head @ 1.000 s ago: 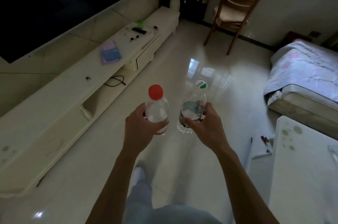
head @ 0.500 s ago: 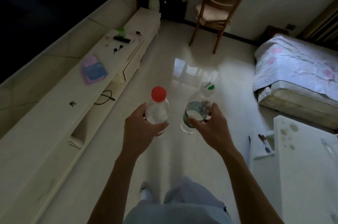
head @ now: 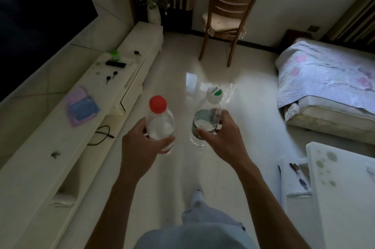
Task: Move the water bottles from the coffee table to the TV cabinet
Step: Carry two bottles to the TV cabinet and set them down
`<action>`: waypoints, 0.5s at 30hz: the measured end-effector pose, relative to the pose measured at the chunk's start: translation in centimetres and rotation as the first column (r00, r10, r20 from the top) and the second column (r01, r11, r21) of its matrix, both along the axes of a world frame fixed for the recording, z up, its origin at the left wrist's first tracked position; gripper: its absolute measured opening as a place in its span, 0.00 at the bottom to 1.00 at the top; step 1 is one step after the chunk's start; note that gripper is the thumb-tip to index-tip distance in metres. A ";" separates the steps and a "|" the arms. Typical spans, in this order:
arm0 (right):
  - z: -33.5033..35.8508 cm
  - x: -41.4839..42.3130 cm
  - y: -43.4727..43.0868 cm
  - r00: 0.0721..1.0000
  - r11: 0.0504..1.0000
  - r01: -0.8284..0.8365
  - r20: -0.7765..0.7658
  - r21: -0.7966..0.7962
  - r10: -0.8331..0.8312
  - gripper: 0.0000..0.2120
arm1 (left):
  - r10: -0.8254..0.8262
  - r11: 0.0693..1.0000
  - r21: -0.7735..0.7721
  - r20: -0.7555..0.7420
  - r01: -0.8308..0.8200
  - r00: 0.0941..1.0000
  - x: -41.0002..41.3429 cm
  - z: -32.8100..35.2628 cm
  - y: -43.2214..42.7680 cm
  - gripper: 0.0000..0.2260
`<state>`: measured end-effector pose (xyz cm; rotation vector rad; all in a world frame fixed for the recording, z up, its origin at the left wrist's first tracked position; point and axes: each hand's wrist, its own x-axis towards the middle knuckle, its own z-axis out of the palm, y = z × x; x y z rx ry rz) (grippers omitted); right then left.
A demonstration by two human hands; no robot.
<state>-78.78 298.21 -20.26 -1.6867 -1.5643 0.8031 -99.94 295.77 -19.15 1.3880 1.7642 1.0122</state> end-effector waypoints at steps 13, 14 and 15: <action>-0.3 6.1 15.9 0.998 0.998 -0.056 -0.013 0.008 0.056 0.34 | -0.010 1.000 -0.006 -0.008 0.010 1.000 6.6 1.0 15.2 0.26; -0.6 6.1 16.9 0.998 0.998 -0.057 -0.013 0.000 0.057 0.34 | -0.013 1.000 -0.010 -0.016 0.013 1.000 6.7 0.9 16.1 0.26; -0.9 6.1 17.9 0.998 0.998 -0.060 -0.015 -0.007 0.060 0.34 | -0.017 1.000 -0.013 -0.025 0.017 1.000 6.7 0.8 17.1 0.27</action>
